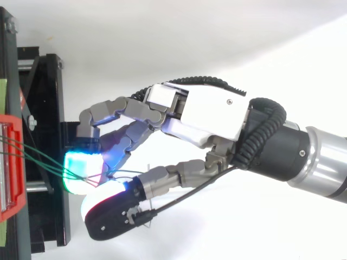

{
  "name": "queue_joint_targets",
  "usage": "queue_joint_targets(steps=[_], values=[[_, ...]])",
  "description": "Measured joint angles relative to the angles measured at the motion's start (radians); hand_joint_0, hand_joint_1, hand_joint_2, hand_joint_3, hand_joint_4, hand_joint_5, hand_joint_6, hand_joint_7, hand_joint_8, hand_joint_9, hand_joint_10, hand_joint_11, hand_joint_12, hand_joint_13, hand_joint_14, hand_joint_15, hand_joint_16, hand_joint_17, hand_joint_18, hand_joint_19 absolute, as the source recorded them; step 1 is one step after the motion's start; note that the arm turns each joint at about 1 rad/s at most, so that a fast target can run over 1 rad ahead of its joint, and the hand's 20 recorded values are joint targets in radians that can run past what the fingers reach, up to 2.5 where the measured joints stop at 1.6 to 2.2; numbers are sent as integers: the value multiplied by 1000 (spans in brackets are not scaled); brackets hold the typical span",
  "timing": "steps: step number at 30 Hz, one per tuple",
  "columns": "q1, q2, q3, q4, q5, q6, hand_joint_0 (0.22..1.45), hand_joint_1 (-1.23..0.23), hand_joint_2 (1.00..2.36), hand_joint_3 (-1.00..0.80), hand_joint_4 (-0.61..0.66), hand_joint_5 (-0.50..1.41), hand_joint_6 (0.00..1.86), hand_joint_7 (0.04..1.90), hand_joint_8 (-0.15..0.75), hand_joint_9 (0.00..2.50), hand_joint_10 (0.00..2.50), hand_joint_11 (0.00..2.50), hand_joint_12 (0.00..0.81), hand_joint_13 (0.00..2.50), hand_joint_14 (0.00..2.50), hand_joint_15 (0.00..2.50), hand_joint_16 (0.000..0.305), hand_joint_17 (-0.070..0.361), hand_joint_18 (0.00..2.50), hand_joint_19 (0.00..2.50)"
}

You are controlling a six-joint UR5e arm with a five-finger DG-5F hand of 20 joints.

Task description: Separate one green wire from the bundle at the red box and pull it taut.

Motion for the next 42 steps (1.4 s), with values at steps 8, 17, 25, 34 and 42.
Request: queue_joint_targets(steps=[8, 17, 25, 34, 42], values=[[0, 0, 5, -3, 1, -3, 606, -684, 1015, -310, 203, -145, 850, 1291, 325, 1088, 21, 669, 363, 753, 12, 315, 48, 107, 700, 394], [-4, 0, 16, 0, 3, -5, 649, -881, 1023, -165, 89, -163, 883, 1338, 326, 1057, 23, 726, 372, 774, 14, 336, 49, 110, 741, 401], [-5, 0, 18, -3, 4, -4, 754, -977, 1012, -362, 100, -172, 897, 1325, 314, 1055, 25, 758, 367, 787, 14, 349, 48, 109, 774, 388], [-6, 0, 23, -4, 1, 2, 586, -840, 1000, -500, 202, -157, 885, 1299, 320, 1122, 21, 758, 371, 824, 14, 375, 49, 110, 800, 440], [-7, 0, 25, -4, -1, 3, 529, -598, 1000, -500, 203, -144, 863, 1284, 341, 1171, 23, 749, 391, 869, 14, 385, 54, 122, 846, 473]])
